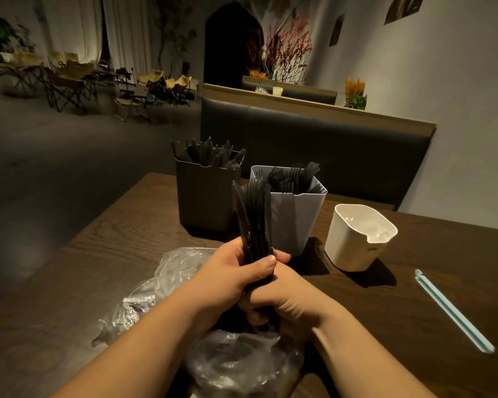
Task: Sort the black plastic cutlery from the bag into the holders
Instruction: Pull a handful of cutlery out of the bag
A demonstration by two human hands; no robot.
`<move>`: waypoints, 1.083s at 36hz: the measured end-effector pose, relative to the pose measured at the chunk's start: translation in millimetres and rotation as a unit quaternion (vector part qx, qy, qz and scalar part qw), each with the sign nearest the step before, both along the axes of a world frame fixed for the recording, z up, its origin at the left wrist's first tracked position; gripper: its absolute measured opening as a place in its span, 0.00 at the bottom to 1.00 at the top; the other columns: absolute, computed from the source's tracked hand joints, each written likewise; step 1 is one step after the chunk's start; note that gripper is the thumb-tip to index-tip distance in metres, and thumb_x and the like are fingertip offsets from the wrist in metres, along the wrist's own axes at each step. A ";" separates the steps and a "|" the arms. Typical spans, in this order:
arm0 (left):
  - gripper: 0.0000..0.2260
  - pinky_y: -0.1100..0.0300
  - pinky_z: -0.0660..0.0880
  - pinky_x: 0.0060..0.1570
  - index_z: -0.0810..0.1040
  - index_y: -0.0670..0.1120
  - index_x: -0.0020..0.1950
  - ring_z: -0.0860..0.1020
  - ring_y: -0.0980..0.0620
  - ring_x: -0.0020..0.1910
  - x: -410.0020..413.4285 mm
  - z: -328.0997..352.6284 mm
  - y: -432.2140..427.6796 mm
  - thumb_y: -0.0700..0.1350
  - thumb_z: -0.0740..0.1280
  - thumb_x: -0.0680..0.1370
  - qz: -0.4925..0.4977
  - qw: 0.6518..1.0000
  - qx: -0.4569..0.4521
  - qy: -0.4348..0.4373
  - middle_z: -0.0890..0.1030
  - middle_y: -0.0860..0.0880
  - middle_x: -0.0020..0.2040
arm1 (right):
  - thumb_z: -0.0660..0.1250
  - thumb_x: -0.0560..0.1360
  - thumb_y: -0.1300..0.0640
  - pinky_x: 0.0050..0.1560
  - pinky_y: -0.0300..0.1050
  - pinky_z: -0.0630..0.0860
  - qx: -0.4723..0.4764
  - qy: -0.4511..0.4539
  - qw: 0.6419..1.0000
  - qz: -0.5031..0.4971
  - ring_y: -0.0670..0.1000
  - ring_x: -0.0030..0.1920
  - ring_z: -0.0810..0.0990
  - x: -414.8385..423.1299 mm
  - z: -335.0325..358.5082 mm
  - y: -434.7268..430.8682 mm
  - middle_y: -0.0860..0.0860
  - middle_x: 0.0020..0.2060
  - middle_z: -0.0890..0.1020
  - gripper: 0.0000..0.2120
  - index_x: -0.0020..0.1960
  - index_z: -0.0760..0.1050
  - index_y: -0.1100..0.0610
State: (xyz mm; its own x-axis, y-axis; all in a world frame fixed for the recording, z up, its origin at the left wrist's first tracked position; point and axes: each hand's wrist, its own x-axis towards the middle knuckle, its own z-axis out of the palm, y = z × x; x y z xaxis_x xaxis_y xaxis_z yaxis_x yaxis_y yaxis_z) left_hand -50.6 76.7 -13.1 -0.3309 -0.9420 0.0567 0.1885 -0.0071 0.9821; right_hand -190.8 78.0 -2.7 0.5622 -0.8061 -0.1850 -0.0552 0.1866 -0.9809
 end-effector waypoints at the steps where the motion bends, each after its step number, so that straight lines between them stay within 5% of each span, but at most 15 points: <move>1: 0.08 0.54 0.78 0.51 0.83 0.44 0.57 0.83 0.49 0.53 -1.4 0.5 0.5 0.42 0.70 0.79 0.012 1.000 0.000 0.001 0.86 0.46 0.54 | 0.60 0.69 0.77 0.29 0.40 0.66 -0.004 0.005 1.000 -0.010 0.49 0.29 0.73 2.1 -0.4 0.8 0.53 0.30 0.73 0.16 0.49 0.78 0.61; 6: 0.09 0.43 0.79 0.57 0.74 0.34 0.59 0.85 0.52 0.54 -9.6 3.4 2.6 0.39 0.64 0.82 0.102 0.994 -0.001 0.032 0.87 0.44 0.48 | 0.67 0.72 0.72 0.34 0.45 0.78 -0.024 0.018 0.996 -0.080 0.54 0.36 0.80 12.0 -1.4 3.3 0.57 0.38 0.82 0.17 0.57 0.80 0.58; 11: 0.05 0.51 0.81 0.45 0.71 0.37 0.54 0.86 0.42 0.49 -9.5 7.1 0.9 0.38 0.62 0.83 0.159 0.983 0.015 0.095 0.86 0.41 0.43 | 0.70 0.75 0.65 0.44 0.50 0.82 -0.060 0.053 0.994 -0.067 0.56 0.41 0.83 13.1 0.7 6.6 0.55 0.40 0.84 0.14 0.59 0.79 0.53; 15: 0.06 0.49 0.82 0.38 0.72 0.35 0.54 0.85 0.42 0.40 -4.0 10.9 -1.6 0.38 0.62 0.83 0.187 0.968 0.022 0.163 0.82 0.41 0.39 | 0.74 0.74 0.55 0.61 0.54 0.79 -0.101 0.110 0.989 0.019 0.53 0.56 0.84 1.3 1.7 -1.9 0.52 0.54 0.85 0.19 0.63 0.77 0.50; 18: 0.10 0.50 0.81 0.38 0.72 0.34 0.58 0.82 0.46 0.37 1.2 13.6 -3.4 0.41 0.62 0.83 0.189 0.964 0.026 0.184 0.81 0.40 0.40 | 0.74 0.74 0.50 0.43 0.41 0.81 -0.138 0.105 0.984 -0.042 0.46 0.44 0.84 -7.7 8.4 -8.8 0.49 0.48 0.84 0.18 0.61 0.77 0.54; 22: 0.06 0.55 0.80 0.34 0.72 0.38 0.56 0.79 0.49 0.31 0.8 16.1 -2.5 0.40 0.62 0.83 0.181 0.965 0.013 0.187 0.82 0.45 0.38 | 0.69 0.71 0.46 0.23 0.42 0.74 -0.152 -0.025 0.965 -0.210 0.49 0.27 0.75 -10.9 23.3 -17.7 0.58 0.34 0.80 0.16 0.43 0.79 0.61; 26: 0.08 0.60 0.71 0.26 0.73 0.39 0.52 0.74 0.52 0.27 -3.1 14.2 -1.8 0.44 0.65 0.79 0.150 0.973 0.007 0.177 0.81 0.45 0.37 | 0.68 0.79 0.56 0.28 0.38 0.73 -0.212 0.004 0.948 -0.237 0.47 0.32 0.77 -1.7 45.3 -29.5 0.51 0.36 0.81 0.05 0.49 0.82 0.54; 31: 0.09 0.61 0.69 0.24 0.74 0.41 0.52 0.73 0.51 0.27 -1.6 14.6 -2.6 0.46 0.66 0.77 0.143 0.973 0.002 0.182 0.81 0.44 0.40 | 0.67 0.80 0.58 0.31 0.38 0.75 -0.281 0.076 0.938 -0.189 0.46 0.34 0.79 16.9 78.2 -46.9 0.54 0.38 0.83 0.06 0.50 0.83 0.51; 35: 0.10 0.61 0.68 0.24 0.79 0.43 0.46 0.70 0.50 0.25 6.0 18.1 -3.4 0.49 0.67 0.74 0.145 0.973 0.007 0.179 0.77 0.41 0.33 | 0.68 0.79 0.63 0.32 0.35 0.77 -0.247 0.078 0.952 -0.162 0.45 0.34 0.82 26.2 95.1 -57.6 0.52 0.35 0.84 0.05 0.51 0.83 0.59; 39: 0.15 0.62 0.69 0.24 0.73 0.40 0.52 0.72 0.50 0.24 7.8 18.1 -5.2 0.50 0.67 0.74 0.151 0.970 0.018 0.191 0.74 0.42 0.30 | 0.69 0.78 0.63 0.34 0.36 0.78 -0.193 0.013 0.970 -0.149 0.47 0.37 0.84 32.7 92.7 -63.0 0.54 0.37 0.84 0.06 0.53 0.83 0.61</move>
